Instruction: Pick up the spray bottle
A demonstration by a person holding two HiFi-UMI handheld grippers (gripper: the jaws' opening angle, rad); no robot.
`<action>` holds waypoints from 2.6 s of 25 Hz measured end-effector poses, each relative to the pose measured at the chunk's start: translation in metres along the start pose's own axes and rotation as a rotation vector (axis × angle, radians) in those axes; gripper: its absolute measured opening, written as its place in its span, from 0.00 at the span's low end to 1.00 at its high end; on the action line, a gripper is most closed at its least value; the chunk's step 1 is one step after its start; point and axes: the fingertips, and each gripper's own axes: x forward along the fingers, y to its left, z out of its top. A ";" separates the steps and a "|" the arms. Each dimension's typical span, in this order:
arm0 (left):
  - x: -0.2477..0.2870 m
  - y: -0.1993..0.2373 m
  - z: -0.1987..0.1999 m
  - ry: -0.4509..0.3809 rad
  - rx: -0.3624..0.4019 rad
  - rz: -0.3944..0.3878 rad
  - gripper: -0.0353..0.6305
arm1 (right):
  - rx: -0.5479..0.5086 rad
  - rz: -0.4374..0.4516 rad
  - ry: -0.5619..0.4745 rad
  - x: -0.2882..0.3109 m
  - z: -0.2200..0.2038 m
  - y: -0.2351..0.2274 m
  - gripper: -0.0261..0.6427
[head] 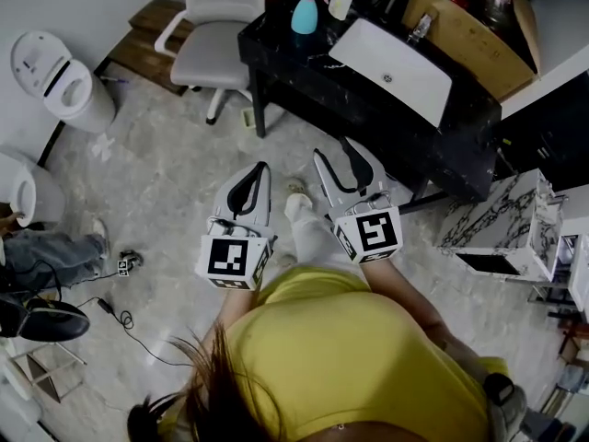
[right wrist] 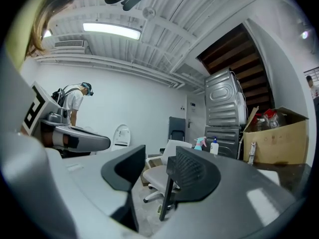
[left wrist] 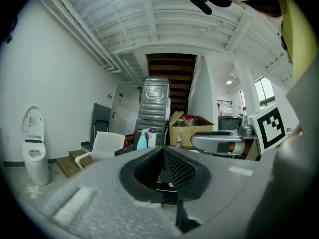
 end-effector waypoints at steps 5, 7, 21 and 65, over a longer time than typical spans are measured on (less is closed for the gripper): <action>0.039 0.031 -0.001 -0.007 -0.002 0.012 0.06 | -0.006 0.022 -0.014 0.051 -0.002 -0.019 0.32; 0.061 0.043 0.003 -0.016 -0.002 0.012 0.06 | -0.010 0.024 -0.009 0.074 -0.004 -0.034 0.32; 0.274 0.136 0.040 -0.057 0.020 0.012 0.06 | -0.007 0.031 0.043 0.282 -0.044 -0.162 0.32; 0.472 0.203 -0.020 0.172 0.024 -0.188 0.06 | 0.170 -0.090 0.393 0.460 -0.198 -0.264 0.70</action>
